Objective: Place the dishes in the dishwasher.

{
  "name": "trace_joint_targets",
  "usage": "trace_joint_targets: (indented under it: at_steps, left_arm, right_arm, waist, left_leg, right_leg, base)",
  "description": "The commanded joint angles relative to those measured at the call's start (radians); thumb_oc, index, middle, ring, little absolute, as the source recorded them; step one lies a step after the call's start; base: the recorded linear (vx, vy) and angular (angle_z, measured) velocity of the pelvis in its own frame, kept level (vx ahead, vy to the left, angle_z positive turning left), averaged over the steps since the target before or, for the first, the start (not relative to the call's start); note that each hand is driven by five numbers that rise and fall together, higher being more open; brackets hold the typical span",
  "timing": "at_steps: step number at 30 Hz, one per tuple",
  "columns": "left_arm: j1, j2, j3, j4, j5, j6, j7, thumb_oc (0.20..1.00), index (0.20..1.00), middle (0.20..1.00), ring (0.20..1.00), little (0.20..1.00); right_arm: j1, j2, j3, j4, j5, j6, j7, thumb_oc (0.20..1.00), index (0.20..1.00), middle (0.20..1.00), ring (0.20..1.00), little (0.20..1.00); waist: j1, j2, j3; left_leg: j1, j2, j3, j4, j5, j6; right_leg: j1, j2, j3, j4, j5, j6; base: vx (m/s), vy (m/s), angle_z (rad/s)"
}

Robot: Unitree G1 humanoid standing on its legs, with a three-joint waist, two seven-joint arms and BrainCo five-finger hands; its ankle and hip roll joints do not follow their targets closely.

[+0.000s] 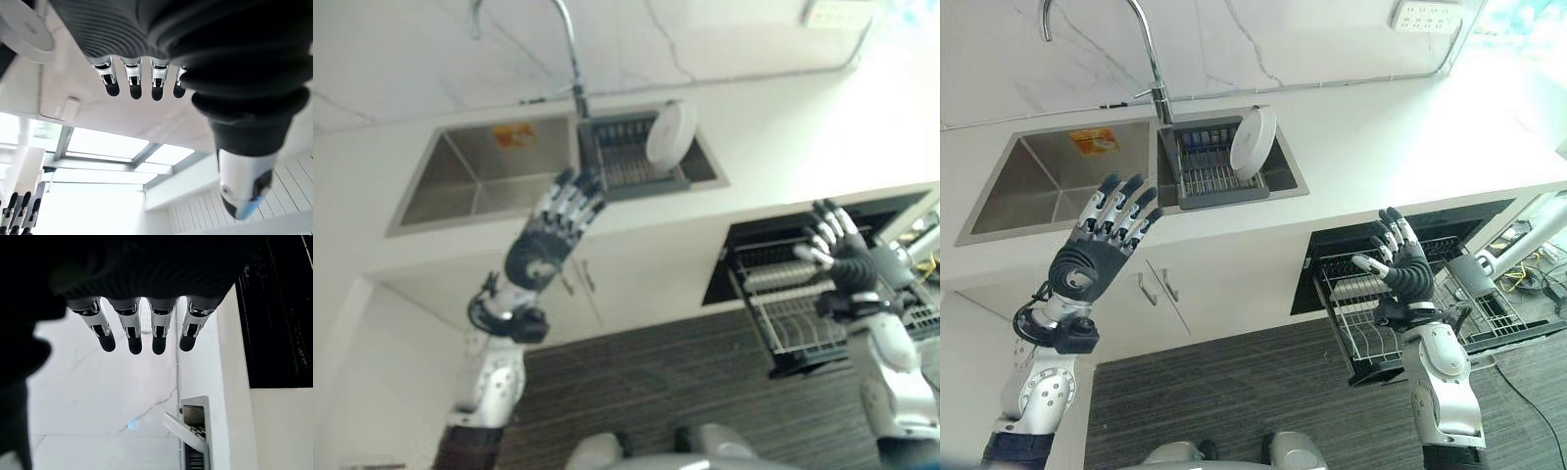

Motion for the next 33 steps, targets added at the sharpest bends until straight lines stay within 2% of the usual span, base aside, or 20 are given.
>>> trace_joint_targets:
  at_steps: [1, 6, 9, 14, 17, 19, 22, 23, 24, 26, 27, 29, 33]
  left_arm:
    - [-0.039, 0.017, 0.007, -0.063, -0.029, -0.062, 0.003, 1.0, 1.0, 1.0, 1.0, 1.0]
    - [-0.079, 0.034, 0.006, -0.045, 0.002, -0.128, 0.028, 1.0, 1.0, 1.0, 1.0, 1.0]
    - [-0.084, 0.042, 0.024, -0.047, -0.015, -0.128, 0.035, 1.0, 1.0, 1.0, 1.0, 1.0]
    - [-0.11, 0.048, 0.01, -0.049, 0.036, -0.131, 0.036, 1.0, 1.0, 1.0, 1.0, 1.0]
    - [-0.114, 0.056, 0.018, -0.062, 0.066, -0.146, 0.031, 1.0, 1.0, 1.0, 1.0, 1.0]
    - [-0.112, 0.059, 0.021, -0.073, 0.067, -0.151, 0.029, 1.0, 1.0, 1.0, 1.0, 1.0]
    - [-0.112, 0.054, 0.021, -0.101, 0.098, -0.16, 0.028, 1.0, 1.0, 1.0, 1.0, 1.0]
    - [-0.119, 0.057, 0.011, -0.111, 0.108, -0.161, 0.041, 1.0, 1.0, 1.0, 1.0, 1.0]
    - [-0.127, 0.065, 0.011, -0.117, 0.099, -0.149, 0.052, 1.0, 1.0, 1.0, 1.0, 1.0]
    - [-0.111, 0.071, 0.012, -0.139, 0.114, -0.137, 0.085, 1.0, 1.0, 1.0, 1.0, 1.0]
    - [-0.107, 0.074, 0.011, -0.146, 0.113, -0.132, 0.09, 1.0, 1.0, 1.0, 1.0, 1.0]
    - [-0.093, 0.074, 0.013, -0.146, 0.086, -0.127, 0.09, 1.0, 1.0, 1.0, 1.0, 1.0]
    - [-0.074, 0.069, 0.019, -0.146, 0.077, -0.126, 0.079, 1.0, 1.0, 1.0, 1.0, 1.0]
  right_arm:
    - [-0.048, -0.031, -0.024, -0.074, 0.047, -0.052, -0.013, 1.0, 1.0, 1.0, 1.0, 1.0]
    - [-0.036, -0.024, -0.033, -0.07, 0.062, -0.041, 0.015, 1.0, 1.0, 1.0, 1.0, 1.0]
    - [-0.018, -0.014, -0.035, -0.075, 0.056, -0.034, 0.033, 1.0, 1.0, 1.0, 1.0, 1.0]
    - [-0.045, 0.001, -0.026, -0.07, 0.035, -0.08, 0.009, 1.0, 1.0, 1.0, 1.0, 1.0]
    - [-0.044, 0.009, -0.03, -0.076, 0.029, -0.103, -0.023, 1.0, 1.0, 1.0, 1.0, 1.0]
    - [-0.042, 0.015, -0.029, -0.088, 0.021, -0.094, -0.041, 1.0, 1.0, 1.0, 1.0, 1.0]
    - [-0.028, 0.023, -0.03, -0.107, 0.004, -0.079, -0.046, 1.0, 1.0, 1.0, 1.0, 1.0]
    - [-0.023, 0.026, -0.027, -0.106, -0.005, -0.079, -0.05, 1.0, 1.0, 1.0, 1.0, 1.0]
    - [-0.01, 0.016, -0.042, -0.106, 0.0, -0.09, -0.045, 1.0, 1.0, 1.0, 1.0, 1.0]
    - [-0.006, 0.012, -0.059, -0.124, 0.005, -0.107, -0.045, 1.0, 1.0, 1.0, 1.0, 1.0]
    - [-0.012, 0.012, -0.057, -0.13, 0.004, -0.103, -0.041, 1.0, 1.0, 1.0, 1.0, 1.0]
    - [-0.017, 0.008, -0.052, -0.132, 0.004, -0.123, -0.052, 1.0, 1.0, 1.0, 1.0, 1.0]
    - [-0.048, -0.005, -0.043, -0.136, 0.063, -0.138, -0.021, 1.0, 1.0, 1.0, 1.0, 1.0]
  waist:
    - [0.015, 0.047, -0.003]
    - [0.001, 0.069, -0.032]
    - [-0.004, 0.068, -0.04]
    - [0.005, 0.058, -0.031]
    - [0.013, 0.058, -0.034]
    - [0.014, 0.06, -0.036]
    - [0.013, 0.063, -0.038]
    - [0.014, 0.056, -0.038]
    - [0.005, 0.045, -0.032]
    - [-0.033, 0.025, -0.011]
    - [-0.037, 0.023, -0.009]
    - [-0.038, 0.013, -0.014]
    - [-0.03, 0.007, -0.026]
  left_leg:
    - [-0.087, 0.067, 0.028, -0.045, 0.036, -0.029]
    - [-0.077, 0.061, 0.027, -0.045, -0.004, -0.004]
    - [-0.049, 0.048, 0.016, -0.045, -0.028, 0.015]
    - [-0.037, 0.041, 0.011, -0.045, -0.041, 0.038]
    - [-0.039, 0.03, -0.003, -0.045, -0.048, 0.057]
    - [-0.037, 0.022, -0.008, -0.045, -0.051, 0.069]
    - [-0.035, -0.001, -0.036, -0.045, -0.059, 0.089]
    - [-0.031, -0.007, -0.048, -0.045, -0.062, 0.086]
    - [-0.018, -0.009, -0.066, -0.045, -0.073, 0.072]
    - [0.031, 0.005, -0.038, -0.045, -0.117, 0.053]
    - [0.037, 0.009, -0.031, -0.045, -0.125, 0.054]
    - [0.042, 0.022, -0.008, -0.045, -0.13, 0.051]
    - [0.062, 0.062, 0.016, -0.045, -0.128, 0.033]
  right_leg:
    - [0.069, 0.018, 0.012, -0.07, 0.001, 0.104]
    - [0.064, -0.002, -0.025, -0.07, -0.008, 0.122]
    - [0.067, -0.014, -0.046, -0.07, 0.005, 0.137]
    - [0.072, -0.023, -0.064, -0.07, 0.058, 0.163]
    - [0.097, -0.01, -0.065, -0.07, 0.108, 0.18]
    - [0.091, -0.001, -0.06, -0.012, 0.123, 0.188]
    - [0.03, 0.014, -0.021, 0.176, 0.147, 0.195]
    - [0.022, 0.001, -0.023, 0.125, 0.135, 0.19]
    - [0.022, -0.049, -0.03, -0.047, 0.153, 0.186]
    - [-0.11, -0.143, 0.007, -0.07, 0.207, 0.213]
    - [-0.133, -0.152, 0.015, -0.07, 0.217, 0.218]
    - [-0.143, -0.158, 0.025, -0.07, 0.193, 0.222]
    - [-0.12, -0.14, 0.015, -0.07, 0.15, 0.215]
  base:
    - [0.17, 0.177, 0.11]
    - [0.14, 0.197, -0.26]
    - [0.15, 0.174, 0.06]
    - [0.09, 0.119, 0.16]
    - [0.12, 0.144, 0.03]
    - [0.13, 0.21, -0.03]
    - [0.15, 0.193, -0.08]
    - [0.24, -0.054, -0.09]
    - [0.28, -0.24, -0.07]
    - [0.24, -0.388, 0.02]
    - [0.17, -0.365, -0.15]
    - [0.14, -0.416, 0.02]
    - [0.11, -0.303, 0.25]
